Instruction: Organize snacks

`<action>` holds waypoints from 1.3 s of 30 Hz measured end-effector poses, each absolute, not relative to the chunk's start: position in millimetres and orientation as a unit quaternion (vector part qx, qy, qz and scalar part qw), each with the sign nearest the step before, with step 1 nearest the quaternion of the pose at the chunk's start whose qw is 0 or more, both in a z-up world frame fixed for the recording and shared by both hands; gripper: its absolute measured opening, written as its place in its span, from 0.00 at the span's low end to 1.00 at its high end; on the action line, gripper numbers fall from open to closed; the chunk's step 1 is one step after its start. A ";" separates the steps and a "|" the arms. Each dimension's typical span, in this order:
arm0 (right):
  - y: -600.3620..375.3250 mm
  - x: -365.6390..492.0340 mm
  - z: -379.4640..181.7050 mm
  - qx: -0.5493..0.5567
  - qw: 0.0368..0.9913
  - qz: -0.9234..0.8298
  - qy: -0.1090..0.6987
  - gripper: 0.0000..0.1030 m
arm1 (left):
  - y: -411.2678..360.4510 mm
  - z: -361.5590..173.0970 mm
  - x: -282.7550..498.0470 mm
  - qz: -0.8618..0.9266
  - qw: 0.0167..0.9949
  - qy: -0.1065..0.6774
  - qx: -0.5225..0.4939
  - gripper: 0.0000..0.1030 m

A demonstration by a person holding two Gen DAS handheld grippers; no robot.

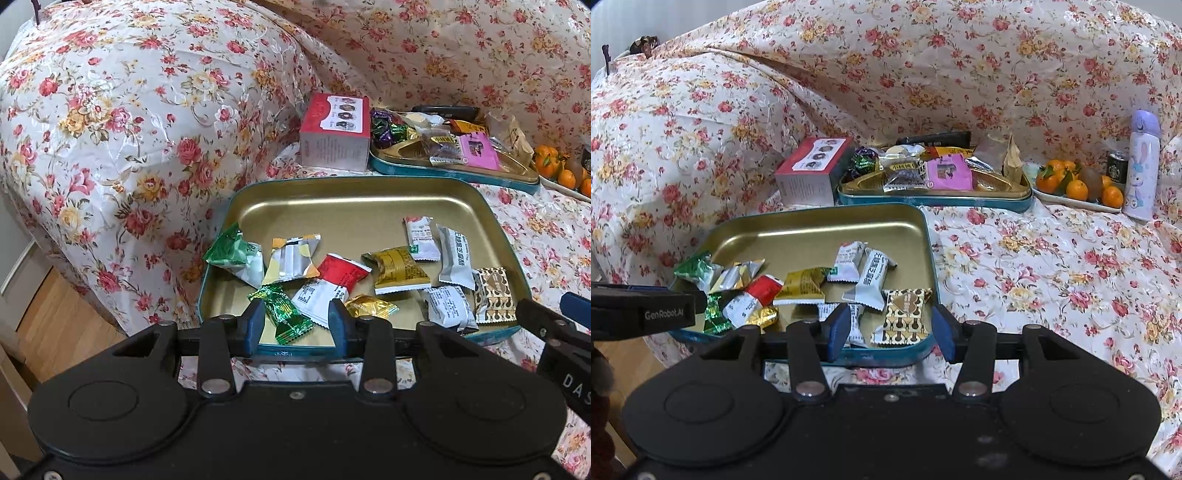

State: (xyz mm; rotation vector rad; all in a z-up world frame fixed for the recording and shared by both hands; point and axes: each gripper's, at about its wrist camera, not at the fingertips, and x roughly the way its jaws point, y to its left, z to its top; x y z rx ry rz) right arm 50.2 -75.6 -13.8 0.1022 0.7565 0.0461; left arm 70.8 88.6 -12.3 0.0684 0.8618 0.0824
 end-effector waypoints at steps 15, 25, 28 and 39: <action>-73.8 55.2 -19.3 0.048 0.921 0.015 0.386 0.51 | 94.1 -12.8 73.0 0.033 0.901 0.432 0.018 0.45; -73.7 55.5 -19.4 0.045 0.920 0.014 0.388 0.52 | 92.1 -17.0 74.8 0.027 0.895 0.445 0.021 0.45; -73.9 55.1 -19.7 0.045 0.920 0.013 0.390 0.52 | 91.6 -18.0 75.6 0.027 0.894 0.447 0.022 0.45; -74.6 54.0 -19.2 0.045 0.919 0.010 0.393 0.52 | 90.1 -20.5 76.8 0.021 0.890 0.454 0.027 0.45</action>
